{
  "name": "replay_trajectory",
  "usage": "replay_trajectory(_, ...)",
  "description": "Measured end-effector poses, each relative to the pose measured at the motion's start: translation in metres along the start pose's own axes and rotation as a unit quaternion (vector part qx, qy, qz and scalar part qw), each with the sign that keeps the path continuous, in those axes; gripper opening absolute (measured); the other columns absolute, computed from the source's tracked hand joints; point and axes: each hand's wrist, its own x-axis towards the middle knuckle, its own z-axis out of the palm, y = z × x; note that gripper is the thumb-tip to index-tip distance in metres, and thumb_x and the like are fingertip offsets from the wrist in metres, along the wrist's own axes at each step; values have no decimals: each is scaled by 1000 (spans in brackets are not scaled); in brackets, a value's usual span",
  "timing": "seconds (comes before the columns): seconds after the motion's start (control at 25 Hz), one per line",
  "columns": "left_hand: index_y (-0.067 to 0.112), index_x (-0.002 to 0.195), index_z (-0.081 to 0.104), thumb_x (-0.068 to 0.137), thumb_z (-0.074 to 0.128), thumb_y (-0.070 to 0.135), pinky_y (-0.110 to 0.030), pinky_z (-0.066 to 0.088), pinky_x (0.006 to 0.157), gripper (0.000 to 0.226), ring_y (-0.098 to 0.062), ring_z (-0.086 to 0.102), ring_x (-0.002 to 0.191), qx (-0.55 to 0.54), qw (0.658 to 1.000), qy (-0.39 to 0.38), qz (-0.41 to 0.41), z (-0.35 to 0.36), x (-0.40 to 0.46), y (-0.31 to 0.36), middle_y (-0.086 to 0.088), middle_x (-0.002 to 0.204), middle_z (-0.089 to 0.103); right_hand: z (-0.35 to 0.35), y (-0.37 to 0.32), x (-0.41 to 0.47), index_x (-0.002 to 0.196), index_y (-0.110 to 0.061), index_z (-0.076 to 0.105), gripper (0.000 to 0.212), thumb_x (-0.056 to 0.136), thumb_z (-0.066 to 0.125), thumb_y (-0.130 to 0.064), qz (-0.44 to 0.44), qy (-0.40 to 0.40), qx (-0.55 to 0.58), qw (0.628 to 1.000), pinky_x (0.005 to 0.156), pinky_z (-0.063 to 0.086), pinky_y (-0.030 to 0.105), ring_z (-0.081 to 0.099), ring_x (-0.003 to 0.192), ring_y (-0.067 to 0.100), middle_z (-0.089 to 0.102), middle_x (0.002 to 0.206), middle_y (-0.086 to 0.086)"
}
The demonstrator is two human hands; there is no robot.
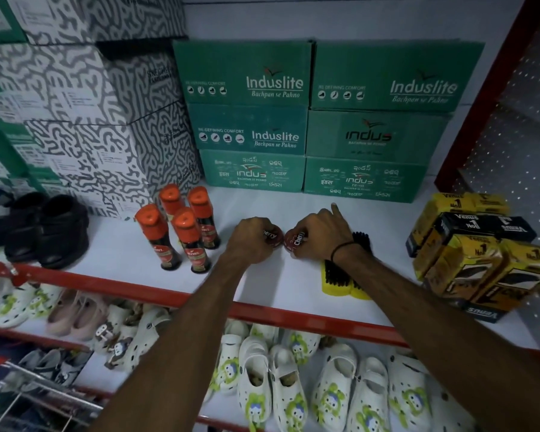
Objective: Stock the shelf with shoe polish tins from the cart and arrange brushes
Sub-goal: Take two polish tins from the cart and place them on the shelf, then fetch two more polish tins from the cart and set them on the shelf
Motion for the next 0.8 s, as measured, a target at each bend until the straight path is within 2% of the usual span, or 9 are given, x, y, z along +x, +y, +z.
replay_trajectory(0.12,18,115,78,86,78,22,-36,58,96,29,-34,72,114,1,1000,-10,4,0,0,-2,-12,118,80,1,-1,-2,101,-34,77,40,68,75,-56,3,4,-1,1000,125,12,54,61,116,30,77,103,1)
replay_trajectory(0.2,18,125,73,85,73,11,-41,54,108,40,-35,65,127,14,999,-35,9,-1,-3,-2,-13,131,74,0,-2,-4,107,-35,75,46,68,76,-59,8,2,-6,1000,125,10,56,61,119,29,77,107,1)
replay_trajectory(0.28,17,142,60,85,67,2,-48,42,122,59,-37,45,149,25,999,-42,14,-3,-13,-2,-18,157,52,-3,-5,-11,117,-35,72,53,70,75,-59,15,21,7,1000,124,9,58,58,124,28,74,116,4)
replay_trajectory(0.36,14,150,52,88,63,1,-48,36,126,64,-39,37,153,2,1000,3,13,-10,-33,-6,-19,168,35,-8,-15,-24,119,-32,71,47,77,71,-53,14,76,50,996,122,22,55,57,124,29,73,121,4)
replay_trajectory(0.44,7,139,62,89,63,1,-47,40,122,51,-39,47,145,-49,994,92,46,-19,-67,-14,-21,158,47,-9,-38,-44,113,-30,73,36,80,69,-45,-2,152,88,984,105,42,48,61,115,31,76,113,2)
replay_trajectory(0.48,4,131,67,88,63,2,-47,46,117,43,-38,53,139,-69,986,141,63,-23,-87,-20,-22,148,55,-7,-53,-55,108,-28,74,29,82,67,-40,-16,196,110,974,95,47,46,63,108,33,77,106,1)
replay_trajectory(0.6,2,109,71,86,60,4,-41,56,92,25,-37,63,115,-44,958,272,85,-19,-166,-60,-20,126,62,21,-110,-97,99,-22,73,17,87,61,-25,-78,268,208,937,82,50,45,64,93,30,76,97,-1)
replay_trajectory(0.72,2,96,71,84,60,2,-43,55,80,16,-38,63,100,-2,949,315,29,1,-247,-122,-21,115,64,76,-174,-146,95,-16,71,12,89,60,-19,-152,275,254,915,77,47,41,60,87,27,71,91,2)
replay_trajectory(0.8,1,101,73,84,63,-1,-43,56,80,20,-38,64,101,28,959,274,-64,29,-302,-173,-22,115,66,134,-214,-183,96,-14,70,13,92,58,-19,-197,206,277,918,77,47,39,59,86,26,69,90,3)
